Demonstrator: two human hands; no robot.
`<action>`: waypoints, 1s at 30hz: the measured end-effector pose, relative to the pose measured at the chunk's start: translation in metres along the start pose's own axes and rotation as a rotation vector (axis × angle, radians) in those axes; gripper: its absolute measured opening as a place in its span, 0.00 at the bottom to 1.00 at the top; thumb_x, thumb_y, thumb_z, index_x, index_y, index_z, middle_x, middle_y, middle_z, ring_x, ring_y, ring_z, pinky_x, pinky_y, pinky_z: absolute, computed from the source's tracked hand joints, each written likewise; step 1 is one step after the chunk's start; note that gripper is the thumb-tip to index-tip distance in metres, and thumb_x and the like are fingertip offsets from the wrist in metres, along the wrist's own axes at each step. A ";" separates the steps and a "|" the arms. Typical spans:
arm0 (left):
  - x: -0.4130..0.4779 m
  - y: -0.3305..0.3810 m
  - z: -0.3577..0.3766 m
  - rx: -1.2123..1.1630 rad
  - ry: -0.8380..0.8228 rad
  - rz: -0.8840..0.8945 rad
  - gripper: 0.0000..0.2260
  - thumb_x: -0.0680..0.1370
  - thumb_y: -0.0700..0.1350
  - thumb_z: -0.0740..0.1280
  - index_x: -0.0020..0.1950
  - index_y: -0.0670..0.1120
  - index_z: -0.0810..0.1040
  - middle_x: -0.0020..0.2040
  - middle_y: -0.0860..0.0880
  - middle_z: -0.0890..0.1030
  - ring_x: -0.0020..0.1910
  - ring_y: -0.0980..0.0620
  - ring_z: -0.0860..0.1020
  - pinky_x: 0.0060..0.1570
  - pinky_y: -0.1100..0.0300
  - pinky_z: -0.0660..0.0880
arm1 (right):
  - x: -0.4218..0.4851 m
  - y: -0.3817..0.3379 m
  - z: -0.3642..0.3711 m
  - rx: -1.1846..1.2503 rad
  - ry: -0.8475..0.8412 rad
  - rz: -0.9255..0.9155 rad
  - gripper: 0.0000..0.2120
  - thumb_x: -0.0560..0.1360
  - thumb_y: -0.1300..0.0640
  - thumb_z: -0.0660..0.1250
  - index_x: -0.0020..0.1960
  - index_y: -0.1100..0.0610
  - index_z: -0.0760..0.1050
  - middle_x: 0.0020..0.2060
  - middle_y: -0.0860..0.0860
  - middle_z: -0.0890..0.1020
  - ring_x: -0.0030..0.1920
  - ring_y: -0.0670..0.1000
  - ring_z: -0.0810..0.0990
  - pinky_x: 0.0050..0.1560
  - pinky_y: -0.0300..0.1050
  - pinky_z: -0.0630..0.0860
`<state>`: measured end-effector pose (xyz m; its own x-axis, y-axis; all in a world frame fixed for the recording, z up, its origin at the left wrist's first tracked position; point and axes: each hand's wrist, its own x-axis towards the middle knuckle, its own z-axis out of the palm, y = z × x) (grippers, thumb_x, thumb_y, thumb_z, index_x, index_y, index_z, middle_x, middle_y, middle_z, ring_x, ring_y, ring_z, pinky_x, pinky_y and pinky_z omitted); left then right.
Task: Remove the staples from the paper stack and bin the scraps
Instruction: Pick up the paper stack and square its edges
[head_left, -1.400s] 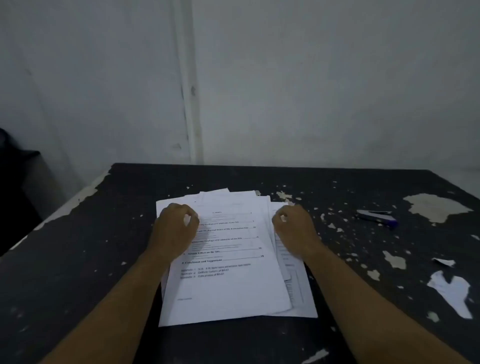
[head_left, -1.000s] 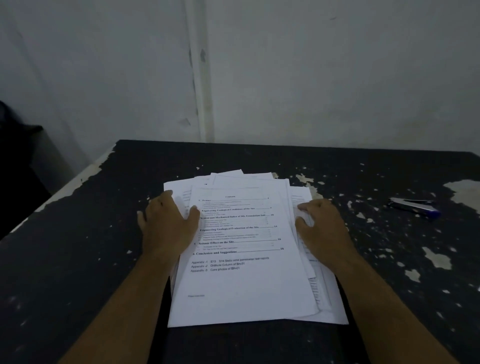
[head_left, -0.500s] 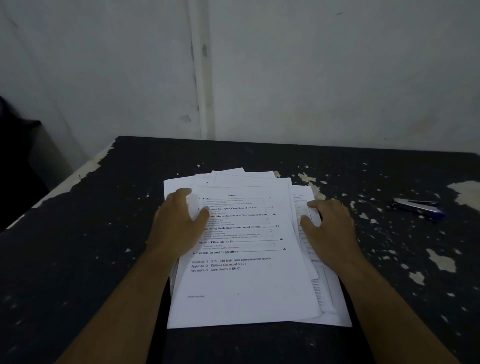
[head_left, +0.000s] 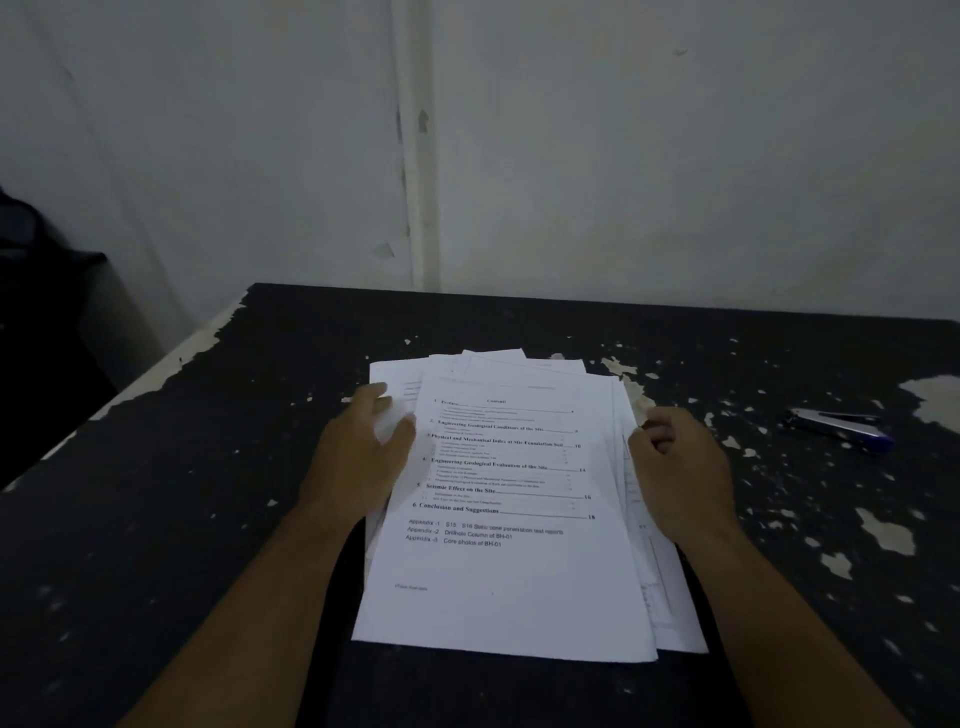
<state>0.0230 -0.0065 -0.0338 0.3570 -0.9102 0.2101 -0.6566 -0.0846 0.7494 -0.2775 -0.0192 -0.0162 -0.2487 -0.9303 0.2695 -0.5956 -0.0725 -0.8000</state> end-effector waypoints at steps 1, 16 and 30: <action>0.000 0.002 -0.002 -0.011 0.094 -0.012 0.16 0.79 0.53 0.66 0.65 0.52 0.72 0.63 0.51 0.78 0.57 0.52 0.76 0.53 0.57 0.72 | 0.000 0.000 -0.001 0.002 0.018 -0.006 0.07 0.77 0.61 0.65 0.54 0.56 0.75 0.44 0.52 0.80 0.45 0.53 0.79 0.42 0.45 0.75; -0.003 0.007 -0.003 -0.071 0.118 0.079 0.10 0.79 0.47 0.67 0.60 0.51 0.75 0.55 0.53 0.77 0.49 0.61 0.76 0.47 0.66 0.72 | 0.000 0.000 -0.003 0.181 0.091 0.072 0.09 0.77 0.63 0.60 0.53 0.52 0.74 0.33 0.49 0.79 0.28 0.44 0.72 0.22 0.28 0.67; -0.006 0.030 0.034 0.141 -0.054 0.231 0.20 0.79 0.49 0.65 0.70 0.46 0.71 0.65 0.47 0.74 0.64 0.47 0.71 0.61 0.56 0.68 | 0.015 -0.009 0.015 0.325 0.013 0.219 0.06 0.75 0.60 0.62 0.50 0.54 0.76 0.35 0.48 0.77 0.29 0.43 0.70 0.21 0.29 0.65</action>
<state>-0.0216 -0.0173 -0.0343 0.1532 -0.9319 0.3287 -0.8040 0.0758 0.5897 -0.2646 -0.0380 -0.0130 -0.3543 -0.9318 0.0787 -0.2551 0.0153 -0.9668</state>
